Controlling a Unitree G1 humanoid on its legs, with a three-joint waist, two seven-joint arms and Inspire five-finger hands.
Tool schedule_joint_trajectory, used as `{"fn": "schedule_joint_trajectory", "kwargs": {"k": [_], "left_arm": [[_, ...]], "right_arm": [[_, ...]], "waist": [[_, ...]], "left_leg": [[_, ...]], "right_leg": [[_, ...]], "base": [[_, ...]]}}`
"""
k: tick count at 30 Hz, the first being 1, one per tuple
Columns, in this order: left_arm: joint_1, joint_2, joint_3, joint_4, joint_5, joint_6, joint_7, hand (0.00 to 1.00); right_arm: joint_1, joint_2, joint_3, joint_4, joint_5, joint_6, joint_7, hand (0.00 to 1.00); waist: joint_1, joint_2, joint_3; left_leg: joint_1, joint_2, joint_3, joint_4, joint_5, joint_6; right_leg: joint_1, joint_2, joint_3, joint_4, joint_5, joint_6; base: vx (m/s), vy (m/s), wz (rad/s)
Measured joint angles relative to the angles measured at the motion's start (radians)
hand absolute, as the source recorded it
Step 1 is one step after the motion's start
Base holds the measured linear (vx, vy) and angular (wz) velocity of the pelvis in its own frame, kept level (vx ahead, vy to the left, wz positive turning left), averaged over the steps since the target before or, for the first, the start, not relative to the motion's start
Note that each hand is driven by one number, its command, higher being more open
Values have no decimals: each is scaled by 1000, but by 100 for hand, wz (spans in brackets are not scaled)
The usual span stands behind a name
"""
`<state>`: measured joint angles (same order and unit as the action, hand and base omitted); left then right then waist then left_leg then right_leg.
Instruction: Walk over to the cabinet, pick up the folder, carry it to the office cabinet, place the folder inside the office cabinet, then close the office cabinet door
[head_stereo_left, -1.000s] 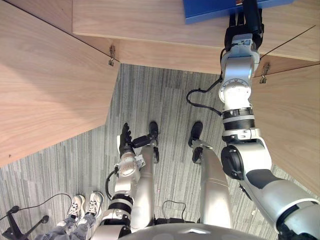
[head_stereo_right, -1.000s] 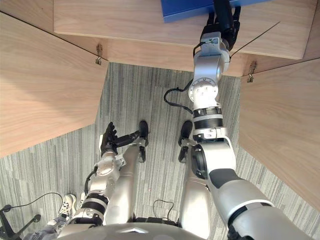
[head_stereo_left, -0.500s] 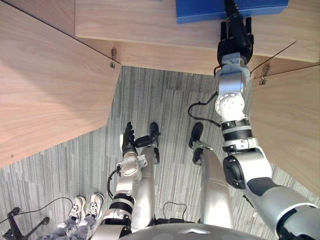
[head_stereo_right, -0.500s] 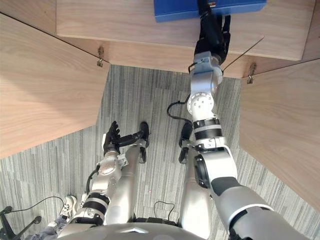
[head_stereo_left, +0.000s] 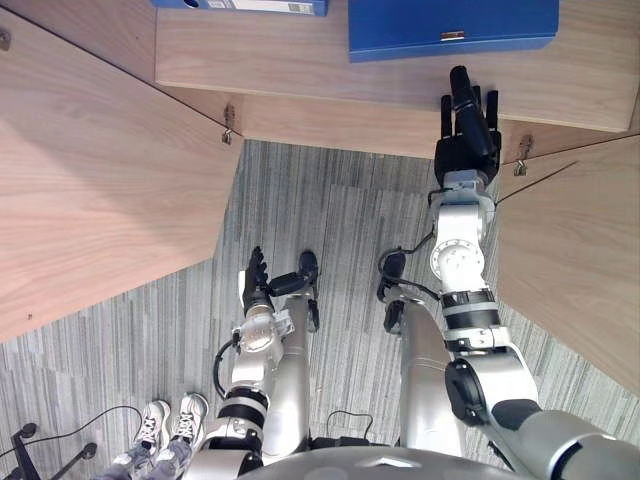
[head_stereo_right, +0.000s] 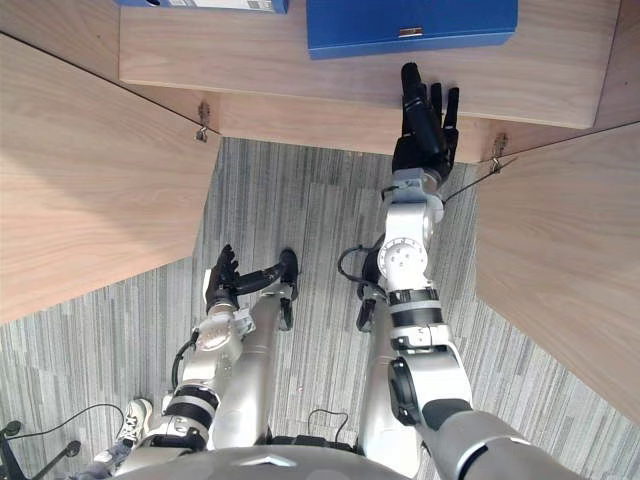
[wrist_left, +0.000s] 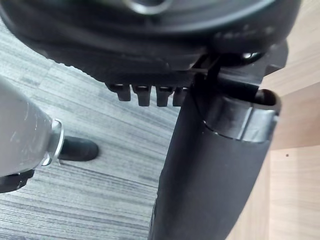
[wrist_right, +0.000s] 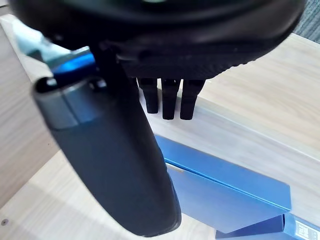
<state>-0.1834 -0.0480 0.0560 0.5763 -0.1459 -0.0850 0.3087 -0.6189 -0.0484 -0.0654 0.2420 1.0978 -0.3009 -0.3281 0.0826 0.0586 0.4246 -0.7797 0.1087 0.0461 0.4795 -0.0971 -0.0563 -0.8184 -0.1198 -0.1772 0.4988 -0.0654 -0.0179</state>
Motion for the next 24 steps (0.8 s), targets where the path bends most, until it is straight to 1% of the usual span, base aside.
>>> {"fn": "schedule_joint_trajectory", "kwargs": {"k": [1, 3, 5, 6, 7, 8, 10, 11, 12, 13, 15, 18, 21, 24], "left_arm": [[0, 0, 1, 0, 0, 0, 0, 100], [1, 0, 2, -1, 0, 0, 0, 100], [2, 0, 7, -4, 1, 0, -1, 100], [4, 1, 9, -4, 2, 0, 0, 100], [6, 1, 8, -4, 4, -1, -1, 100], [7, 2, 9, -6, 21, -2, -1, 100], [8, 3, 8, -6, 47, -2, -3, 100], [10, 4, 9, -6, 53, -3, -3, 100], [12, 6, 9, -6, 70, -4, -4, 100], [14, 7, 9, -6, 75, -4, -4, 100], [15, 9, 9, -5, 81, -9, -9, 100], [16, 14, 11, -5, 90, -20, -10, 100], [16, 21, 12, -5, 101, -25, -10, 100], [17, 26, 38, -5, 101, -26, -9, 100]], "right_arm": [[24, -9, 11, -27, -5, 1, 0, 100], [92, -29, 31, -97, -110, 22, -3, 100], [162, -50, 39, -172, -301, 58, -25, 100], [175, -54, 39, -188, -355, 70, -32, 100], [202, -66, 39, -226, -492, 94, -54, 100], [217, -83, 38, -262, -650, 115, -80, 0], [218, -124, 42, -314, -879, 150, -110, 0], [216, -136, 45, -323, -948, 163, -116, 0], [212, -161, 49, -336, -1066, 182, -124, 0], [206, -170, 51, -336, -1123, 192, -127, 0], [178, -207, 70, -333, -1309, 245, -127, 0], [120, -256, 108, -283, -1451, 284, -109, 0], [52, -313, 139, -215, -1530, 309, -91, 0], [-23, -369, 174, -141, -1551, 328, -73, 0]], "waist": [[0, 0, 0], [-2, 0, 0], [-6, -2, 0], [-9, -2, 0], [-12, -3, 1], [-14, -7, 2], [-21, -13, 4], [-23, -16, 5], [-25, -22, 7], [-26, -25, 8], [-27, -33, 12], [-26, -40, 17], [-24, -43, 18], [-25, -51, 22]], "left_leg": [[0, 0, 1, 0, -1, 1], [3, 1, 6, 0, -3, 4], [9, 3, 14, 3, -10, 8], [12, 4, 15, 4, -12, 10], [15, 7, 18, 9, -20, 10], [16, 9, 22, 12, -25, 14], [14, 9, 26, 14, -28, 18], [14, 9, 27, 15, -29, 18], [14, 9, 27, 16, -30, 19], [13, 9, 27, 16, -31, 19], [12, 9, 27, 18, -31, 19], [7, 9, 27, 19, -31, 19], [-12, 8, 24, 26, -32, 20], [-35, 7, 18, 35, -32, 20]], "right_leg": [[0, 0, 1, -1, 0, 0], [4, 1, 3, -4, 1, 1], [11, 2, 9, -11, 4, 7], [15, 3, 10, -14, 5, 8], [23, 7, 13, -19, 7, 11], [26, 9, 17, -25, 9, 14], [26, 10, 20, -32, 13, 19], [26, 10, 20, -32, 13, 19], [26, 10, 21, -32, 12, 19], [26, 10, 20, -33, 12, 19], [24, 10, 20, -34, 12, 19], [18, 10, 20, -34, 12, 19], [2, 9, 18, -29, 12, 18], [-17, 7, 14, -22, 11, 18]], "base": [[28, 6, -4], [22, 8, -5], [6, 13, -8], [-13, 20, -11], [-20, 24, -13], [-22, 25, -14], [-12, 19, -7], [-3, 15, -3], [0, 0, 0], [0, 0, 0], [0, 0, 0], [0, 0, 0], [0, 0, 0], [-15, -6, 3]]}}
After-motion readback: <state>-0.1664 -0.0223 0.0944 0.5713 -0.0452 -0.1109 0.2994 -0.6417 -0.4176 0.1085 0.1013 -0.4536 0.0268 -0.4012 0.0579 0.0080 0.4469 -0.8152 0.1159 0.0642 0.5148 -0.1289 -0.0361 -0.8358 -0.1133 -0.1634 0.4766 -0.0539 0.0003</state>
